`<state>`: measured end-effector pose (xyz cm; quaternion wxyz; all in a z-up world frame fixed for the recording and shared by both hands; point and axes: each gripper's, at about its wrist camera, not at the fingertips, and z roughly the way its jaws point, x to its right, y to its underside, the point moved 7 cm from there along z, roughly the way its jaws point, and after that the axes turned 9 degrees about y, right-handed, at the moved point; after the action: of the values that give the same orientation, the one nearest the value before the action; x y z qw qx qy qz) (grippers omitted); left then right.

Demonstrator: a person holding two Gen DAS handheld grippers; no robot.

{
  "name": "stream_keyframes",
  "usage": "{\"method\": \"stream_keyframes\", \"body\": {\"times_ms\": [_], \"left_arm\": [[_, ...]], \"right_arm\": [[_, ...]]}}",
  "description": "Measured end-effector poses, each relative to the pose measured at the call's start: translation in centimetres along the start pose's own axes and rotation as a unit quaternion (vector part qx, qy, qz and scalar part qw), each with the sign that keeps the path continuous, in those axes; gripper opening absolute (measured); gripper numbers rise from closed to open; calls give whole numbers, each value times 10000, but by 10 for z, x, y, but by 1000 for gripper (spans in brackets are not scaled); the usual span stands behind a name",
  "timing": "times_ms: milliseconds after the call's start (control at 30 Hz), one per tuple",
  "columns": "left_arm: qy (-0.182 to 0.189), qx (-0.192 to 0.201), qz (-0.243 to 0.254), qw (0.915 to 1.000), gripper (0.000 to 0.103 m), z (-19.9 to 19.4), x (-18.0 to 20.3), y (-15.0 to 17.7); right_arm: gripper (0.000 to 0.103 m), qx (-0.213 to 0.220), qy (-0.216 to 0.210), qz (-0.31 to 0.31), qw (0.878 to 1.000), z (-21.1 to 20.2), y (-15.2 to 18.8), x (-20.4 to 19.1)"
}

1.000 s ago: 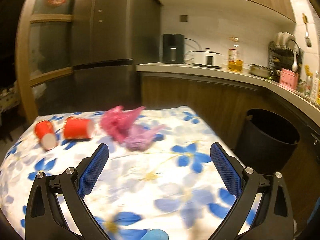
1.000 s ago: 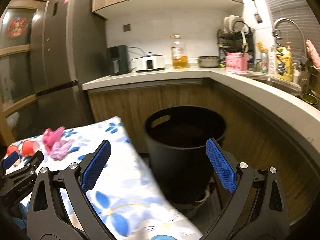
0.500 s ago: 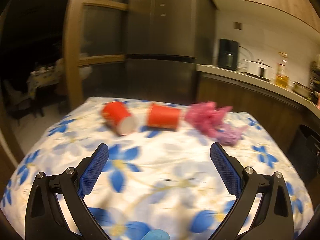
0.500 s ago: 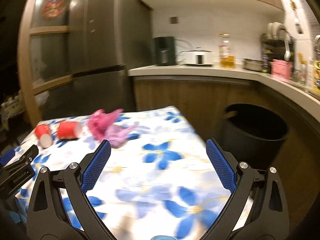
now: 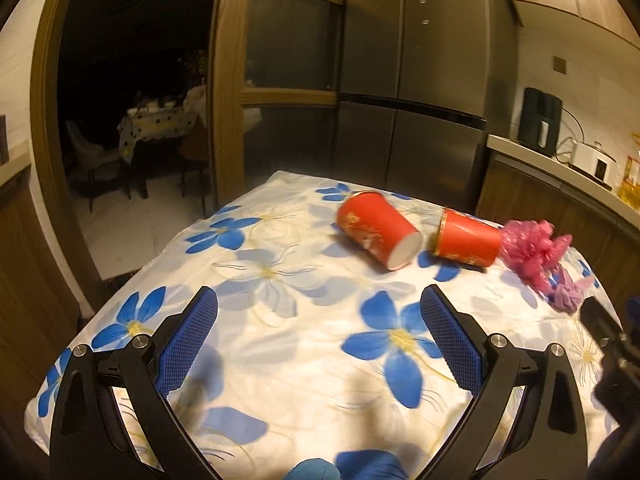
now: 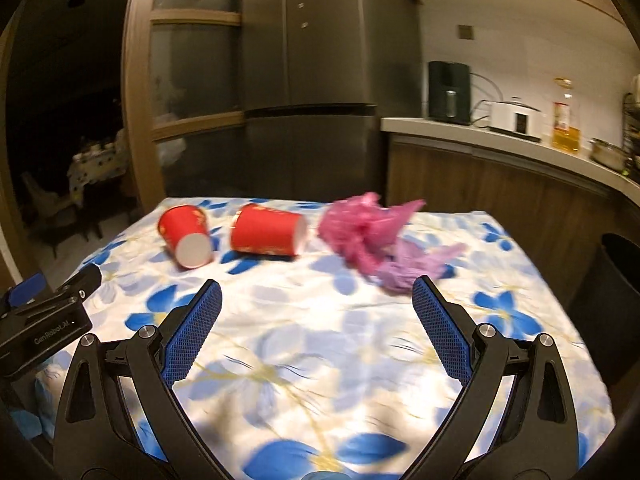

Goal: Collect trash
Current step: 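Move both open tools back over the red cups on the table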

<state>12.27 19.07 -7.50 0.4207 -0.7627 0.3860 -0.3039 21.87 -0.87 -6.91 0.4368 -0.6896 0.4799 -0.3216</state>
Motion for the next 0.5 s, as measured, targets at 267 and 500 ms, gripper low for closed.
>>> {"method": "stream_keyframes", "body": {"times_ms": [267,500], "left_arm": [[-377,27,-110,9992,97,13,-31,-15],[-516,69,-250,9983,97,20,-52,-25]], "right_arm": [[95,-137,-344,-120,9992,35,-6,-39],[95,-142,-878,-425,9951,64,-22,-92]]}}
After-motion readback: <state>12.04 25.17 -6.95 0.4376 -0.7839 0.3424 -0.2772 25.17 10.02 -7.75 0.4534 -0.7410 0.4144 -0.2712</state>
